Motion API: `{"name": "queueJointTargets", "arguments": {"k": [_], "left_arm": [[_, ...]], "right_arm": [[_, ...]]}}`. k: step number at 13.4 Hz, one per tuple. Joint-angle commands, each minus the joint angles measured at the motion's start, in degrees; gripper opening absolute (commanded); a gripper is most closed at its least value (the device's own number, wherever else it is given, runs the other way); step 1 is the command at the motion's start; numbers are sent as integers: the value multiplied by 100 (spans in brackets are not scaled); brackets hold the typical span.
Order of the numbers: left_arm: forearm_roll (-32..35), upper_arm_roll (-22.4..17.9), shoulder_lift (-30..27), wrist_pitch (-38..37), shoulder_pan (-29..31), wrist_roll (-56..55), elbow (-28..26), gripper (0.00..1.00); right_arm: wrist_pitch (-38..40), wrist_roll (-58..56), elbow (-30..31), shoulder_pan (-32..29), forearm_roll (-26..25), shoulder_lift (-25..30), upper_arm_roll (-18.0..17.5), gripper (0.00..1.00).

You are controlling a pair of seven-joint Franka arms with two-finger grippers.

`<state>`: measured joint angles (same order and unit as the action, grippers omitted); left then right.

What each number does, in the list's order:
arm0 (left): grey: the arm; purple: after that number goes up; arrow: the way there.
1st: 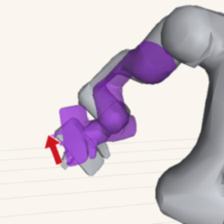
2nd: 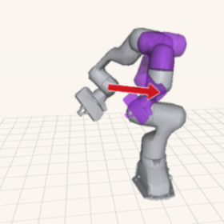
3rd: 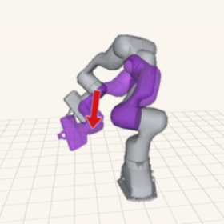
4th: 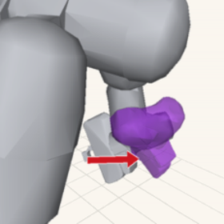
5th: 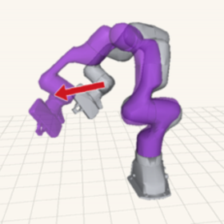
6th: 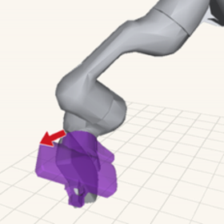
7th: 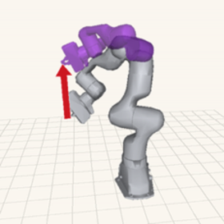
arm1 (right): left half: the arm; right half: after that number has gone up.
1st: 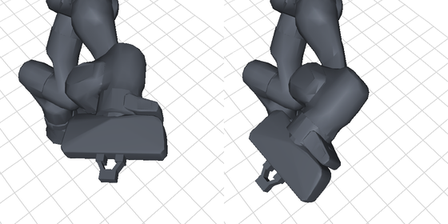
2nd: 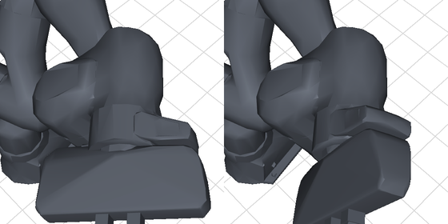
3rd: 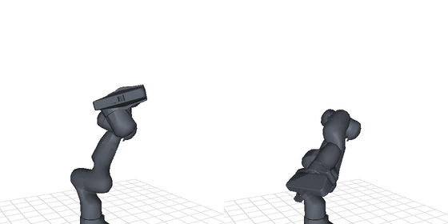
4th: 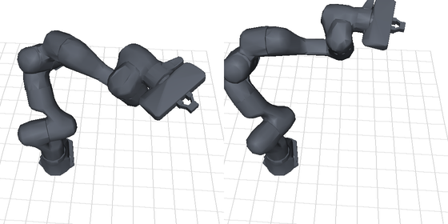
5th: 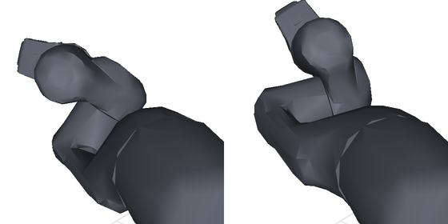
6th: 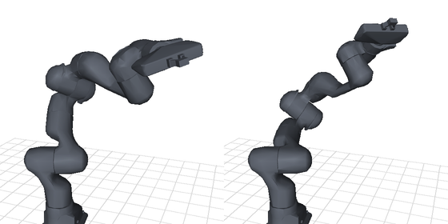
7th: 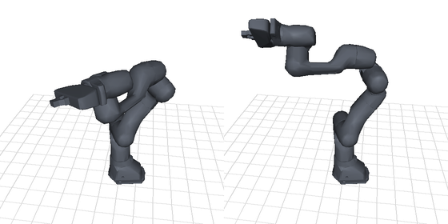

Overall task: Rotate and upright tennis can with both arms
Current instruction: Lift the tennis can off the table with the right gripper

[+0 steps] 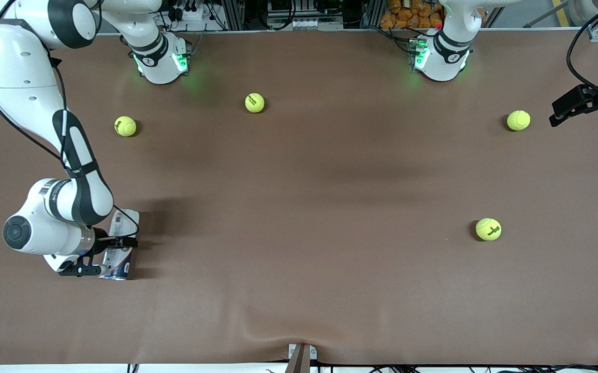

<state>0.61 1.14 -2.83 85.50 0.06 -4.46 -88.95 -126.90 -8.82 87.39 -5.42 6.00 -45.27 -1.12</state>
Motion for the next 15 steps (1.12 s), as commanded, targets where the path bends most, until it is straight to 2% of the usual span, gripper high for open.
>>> {"name": "queueJointTargets", "arguments": {"k": [1, 2, 3, 4, 6, 8, 11, 15], "left_arm": [[-175, 27, 10, 36, -23, -2, 19, 100], [-166, 53, 10, 19, 2, 6, -16, 100], [-201, 62, 27, 19, 29, 58, 18, 100], [-201, 62, 28, 19, 38, 137, 18, 100], [-210, 88, 1, -25, -24, 103, 45, 100], [-210, 263, -235, -566, -24, 434, 53, 100], [-297, 317, -324, -666, 46, 683, 317, 100], [-62, 176, -271, -991, 142, 359, 334, 100]], "right_arm": [[-10, -85, -126, 23, 59, -114, 15, 100], [-10, -85, -117, 23, 59, -122, 15, 89], [-10, -85, -126, 23, 59, -131, 15, 68], [-10, -85, -126, 32, 68, -131, 15, 59], [7, -85, -152, 32, 59, -96, 15, 57], [25, -172, -222, 67, 42, -26, 15, 57], [69, -759, -398, 189, 24, 167, 6, 59], [86, -1297, -504, 909, -2, 544, 6, 59]]}}
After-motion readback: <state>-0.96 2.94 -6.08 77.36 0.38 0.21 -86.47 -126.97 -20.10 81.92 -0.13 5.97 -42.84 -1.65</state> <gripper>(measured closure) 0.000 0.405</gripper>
